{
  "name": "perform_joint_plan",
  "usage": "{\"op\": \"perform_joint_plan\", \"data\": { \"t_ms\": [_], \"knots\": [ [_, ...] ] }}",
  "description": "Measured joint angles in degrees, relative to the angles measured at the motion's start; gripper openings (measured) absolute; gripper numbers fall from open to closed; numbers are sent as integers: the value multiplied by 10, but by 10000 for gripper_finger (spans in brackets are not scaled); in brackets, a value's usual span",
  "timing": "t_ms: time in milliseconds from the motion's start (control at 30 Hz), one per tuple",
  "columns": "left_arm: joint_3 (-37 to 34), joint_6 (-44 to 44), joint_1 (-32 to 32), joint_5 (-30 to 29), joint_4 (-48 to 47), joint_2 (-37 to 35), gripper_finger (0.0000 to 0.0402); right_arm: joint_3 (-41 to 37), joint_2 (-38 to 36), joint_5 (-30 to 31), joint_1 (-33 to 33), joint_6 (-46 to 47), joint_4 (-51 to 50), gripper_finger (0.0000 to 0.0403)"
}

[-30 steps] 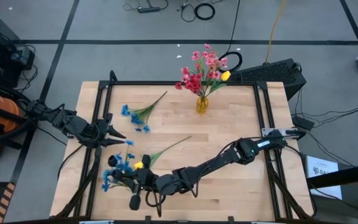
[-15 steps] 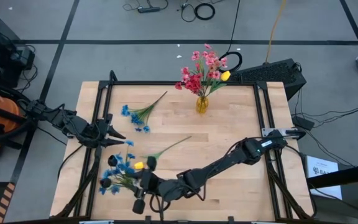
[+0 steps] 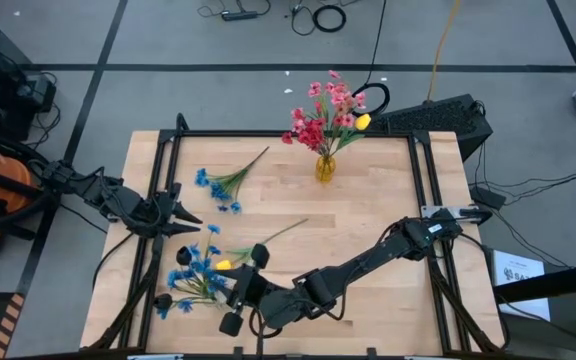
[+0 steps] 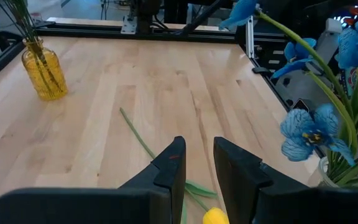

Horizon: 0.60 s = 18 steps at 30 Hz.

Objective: Sort flowers into vase by color
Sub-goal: Put the yellow flower into the yellow vase

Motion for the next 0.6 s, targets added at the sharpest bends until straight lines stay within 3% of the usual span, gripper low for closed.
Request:
{"op": "perform_joint_plan", "data": {
  "t_ms": [167, 300, 500, 600],
  "knots": [
    [0, 0, 0, 0, 0, 0, 88, 0, -29, 22, 6, 10, -28, 54],
    [0, 0, 0, 0, 0, 0, 88, 0, -53, 20, 6, 63, -106, 25],
    [0, 0, 0, 0, 0, 0, 88, 0, -84, 17, 3, 239, -341, 3],
    [0, 0, 0, 0, 0, 0, 88, 0, -84, -30, -4, 340, -477, 1]
  ]
}}
